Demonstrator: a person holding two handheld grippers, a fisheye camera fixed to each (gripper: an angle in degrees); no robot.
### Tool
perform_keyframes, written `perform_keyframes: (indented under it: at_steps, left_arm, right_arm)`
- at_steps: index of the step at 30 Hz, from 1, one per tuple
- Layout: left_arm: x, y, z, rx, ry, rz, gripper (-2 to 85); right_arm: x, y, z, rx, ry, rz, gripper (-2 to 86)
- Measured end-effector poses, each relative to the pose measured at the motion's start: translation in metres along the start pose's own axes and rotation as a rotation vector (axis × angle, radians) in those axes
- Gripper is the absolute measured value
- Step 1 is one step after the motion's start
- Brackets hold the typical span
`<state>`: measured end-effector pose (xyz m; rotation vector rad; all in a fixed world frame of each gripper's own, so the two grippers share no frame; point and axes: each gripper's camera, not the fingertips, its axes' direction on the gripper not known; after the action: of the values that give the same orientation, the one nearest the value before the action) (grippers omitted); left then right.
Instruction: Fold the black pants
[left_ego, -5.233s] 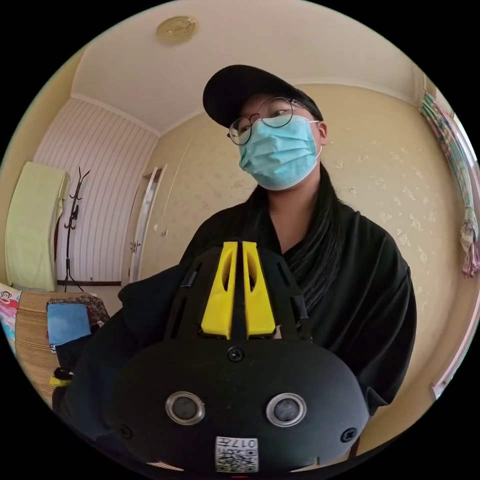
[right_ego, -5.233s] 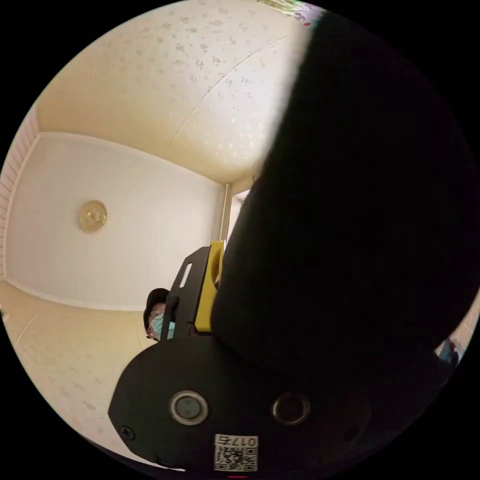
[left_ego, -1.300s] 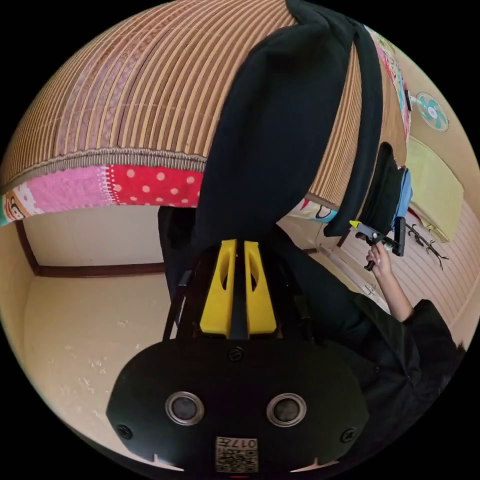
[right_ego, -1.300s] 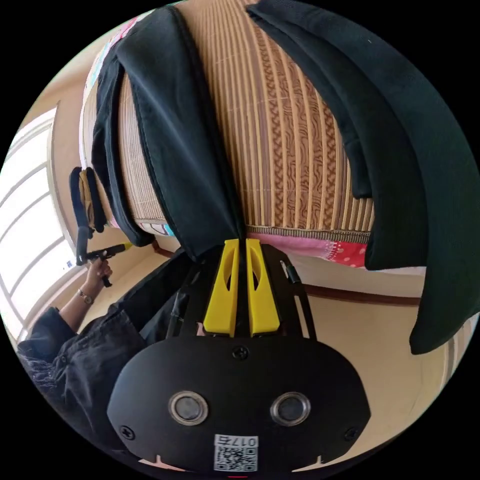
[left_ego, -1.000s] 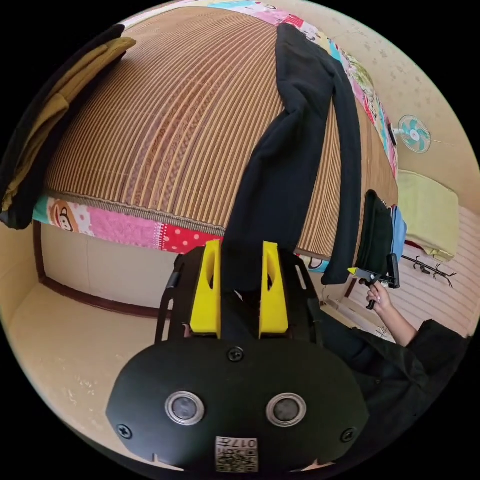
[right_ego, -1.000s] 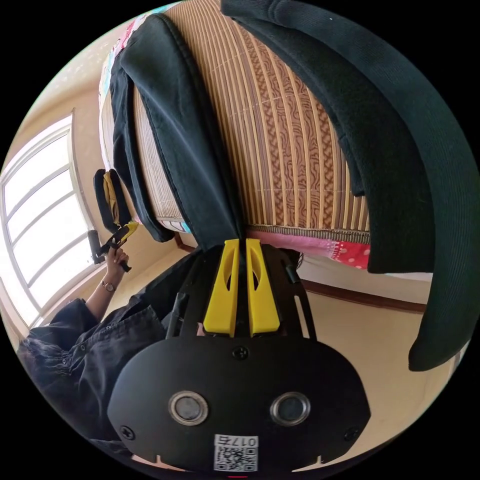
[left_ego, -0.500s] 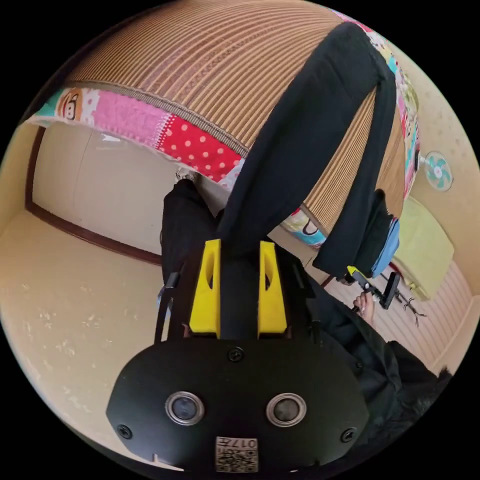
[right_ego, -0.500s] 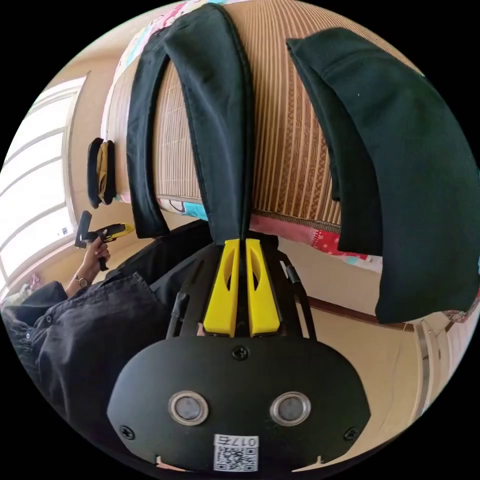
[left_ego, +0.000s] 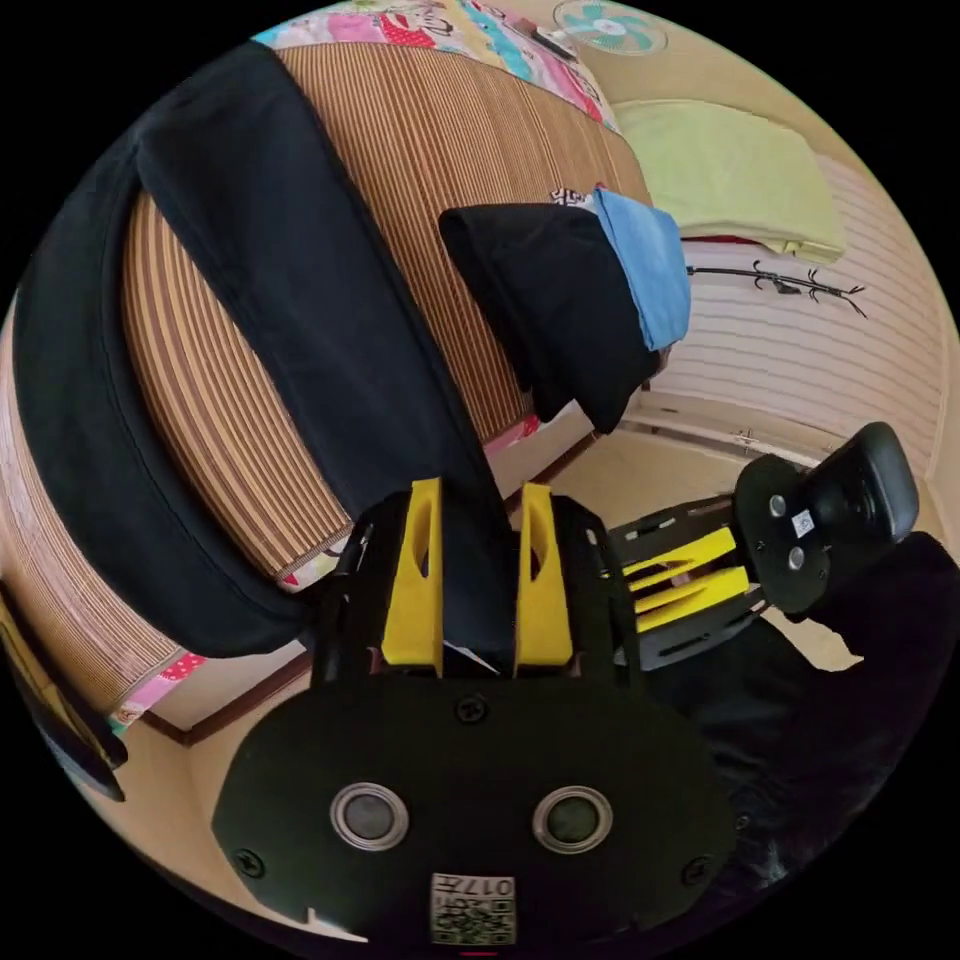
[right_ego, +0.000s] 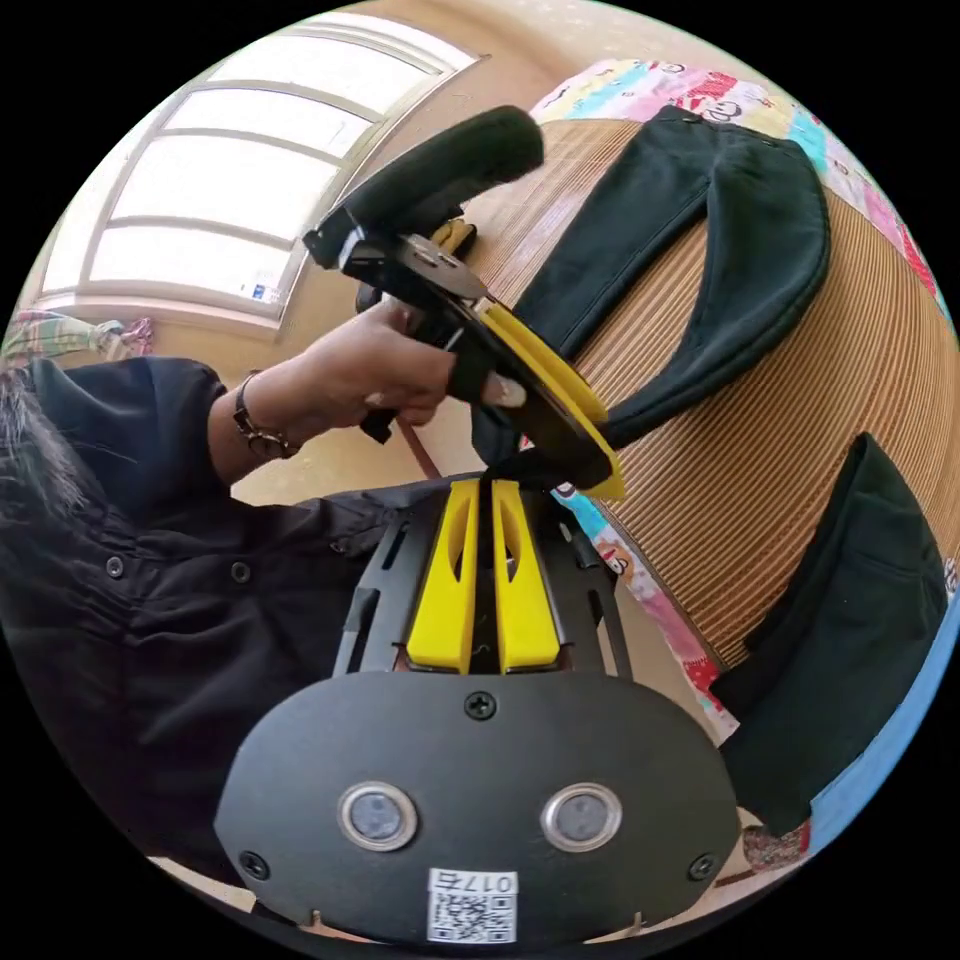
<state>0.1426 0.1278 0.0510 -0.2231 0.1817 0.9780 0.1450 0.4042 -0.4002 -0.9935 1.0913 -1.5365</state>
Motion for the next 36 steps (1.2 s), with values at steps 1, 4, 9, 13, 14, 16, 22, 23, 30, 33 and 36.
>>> perform_keyframes:
  at_steps: [1, 4, 9, 13, 14, 16, 22, 23, 30, 33, 36]
  left_arm:
    - [0.000, 0.003, 0.003, -0.006, -0.014, 0.007, 5.4]
    - [-0.018, 0.034, 0.009, 0.058, 0.029, -0.084, 3.5]
    - [-0.062, 0.097, 0.010, 0.285, 0.320, -0.216, 3.2]
    - [-0.077, 0.121, 0.013, 0.339, 0.360, -0.222, 3.0]
    - [-0.082, 0.128, 0.014, 0.359, 0.387, -0.218, 2.9]
    - [-0.090, 0.140, 0.015, 0.384, 0.438, -0.219, 3.0]
    - [-0.131, 0.193, 0.014, 0.528, 0.697, -0.266, 2.9]
    - [-0.141, 0.205, 0.014, 0.563, 0.773, -0.274, 2.7]
    - [-0.196, 0.289, 0.004, 0.781, 1.182, -0.358, 2.4]
    - [-0.221, 0.322, -0.002, 0.792, 1.153, -0.447, 2.9]
    - [-0.252, 0.347, -0.003, 0.689, 0.984, -0.588, 3.9]
  right_arm:
    - [0.004, 0.002, 0.004, -0.034, -0.009, -0.011, 3.0]
    - [0.049, 0.012, 0.033, -0.367, -0.069, -0.071, 3.6]
    - [0.219, -0.061, -0.042, -0.242, 0.037, 0.232, 11.9]
    - [0.335, -0.145, -0.088, 0.162, -0.073, 0.405, 15.7]
    - [0.366, -0.168, -0.092, 0.273, -0.115, 0.456, 16.5]
    - [0.398, -0.189, -0.089, 0.421, -0.154, 0.547, 16.5]
    - [0.412, -0.188, -0.047, 0.765, -0.178, 0.796, 6.0]
    - [0.408, -0.190, -0.042, 0.785, -0.227, 0.783, 4.7]
    - [0.303, -0.252, 0.004, 0.989, -0.683, 0.399, 3.2]
    - [0.263, -0.307, 0.062, 0.856, -0.691, 0.354, 3.3]
    - [0.247, -0.339, 0.134, 0.662, -0.686, 0.384, 3.6]
